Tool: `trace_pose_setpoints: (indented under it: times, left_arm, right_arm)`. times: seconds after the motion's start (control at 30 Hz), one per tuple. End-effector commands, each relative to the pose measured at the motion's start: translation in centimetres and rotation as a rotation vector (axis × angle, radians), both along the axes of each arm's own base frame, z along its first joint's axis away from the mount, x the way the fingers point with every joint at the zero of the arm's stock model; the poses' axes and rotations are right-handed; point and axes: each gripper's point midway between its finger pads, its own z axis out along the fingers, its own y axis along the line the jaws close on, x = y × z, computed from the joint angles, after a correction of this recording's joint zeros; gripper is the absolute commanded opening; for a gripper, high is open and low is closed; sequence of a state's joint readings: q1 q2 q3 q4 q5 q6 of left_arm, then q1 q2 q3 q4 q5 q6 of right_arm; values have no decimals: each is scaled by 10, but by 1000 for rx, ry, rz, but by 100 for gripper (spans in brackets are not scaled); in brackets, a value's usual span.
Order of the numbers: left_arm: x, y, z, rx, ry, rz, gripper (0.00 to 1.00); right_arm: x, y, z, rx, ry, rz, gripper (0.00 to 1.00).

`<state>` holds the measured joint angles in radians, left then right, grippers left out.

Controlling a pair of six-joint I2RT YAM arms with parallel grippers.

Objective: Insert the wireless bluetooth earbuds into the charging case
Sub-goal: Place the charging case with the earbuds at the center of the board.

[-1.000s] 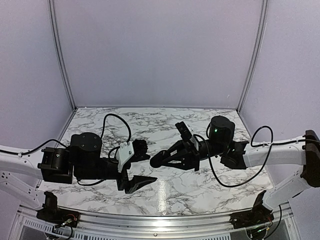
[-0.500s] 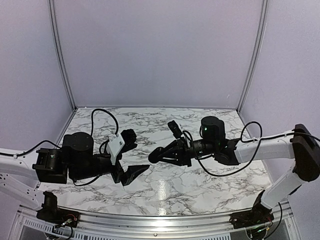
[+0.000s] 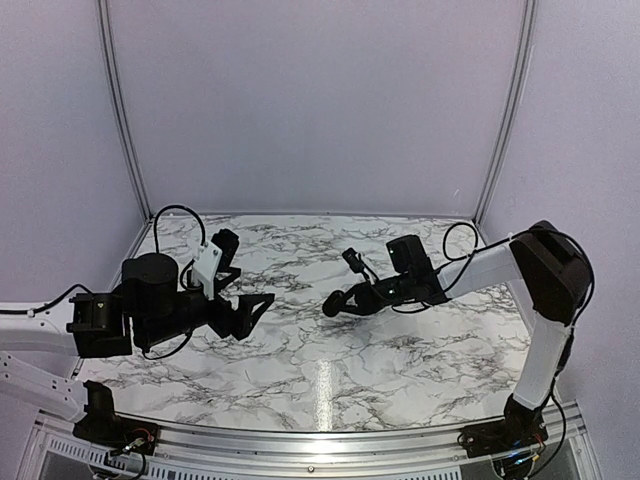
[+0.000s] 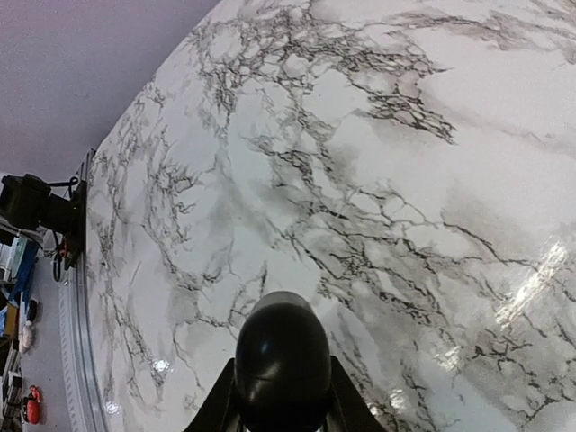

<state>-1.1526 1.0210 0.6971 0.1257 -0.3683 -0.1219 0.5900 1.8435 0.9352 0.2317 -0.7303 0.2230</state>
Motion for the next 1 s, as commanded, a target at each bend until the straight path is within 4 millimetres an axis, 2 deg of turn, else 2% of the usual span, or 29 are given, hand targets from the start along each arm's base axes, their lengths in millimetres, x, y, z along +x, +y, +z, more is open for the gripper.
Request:
trace_pose_setpoints:
  times: [0.0,0.17,0.3,0.33,0.4,0.5,0.77,0.9,0.97]
  left_arm:
    - [4,3,5,-36,5,28,92]
    - [4,4,3,-27,8,33,92]
    - [6,7,0,-17,11,53,92]
    - [7,9,-1,-15,10,62,92]
    - [9,11,-1,-11,7,77,92]
    - [12,12,-4,-3,14,93,93]
    - [26,18,-16,-1,90,137,99]
    - [40,25,-25,-49,191,171,99]
    - [55,35,-32,-63,241,214,99]
  right_arm:
    - [26,2,-12,-71,-9,-38,0]
    - [45,-2,-36,-172,-17,-93,1]
    - [49,-6,-50,-225,-10,-103,9]
    - [50,-8,-51,-233,-18,-111,14]
    - [51,-12,-53,-252,-27,-125,31]
    - [53,-14,-51,-266,-45,-137,42]
    - [62,-16,-17,-249,-126,-169,61]
    - [63,-17,13,-222,-189,-176,83]
    - [64,-20,32,-202,-232,-195,98]
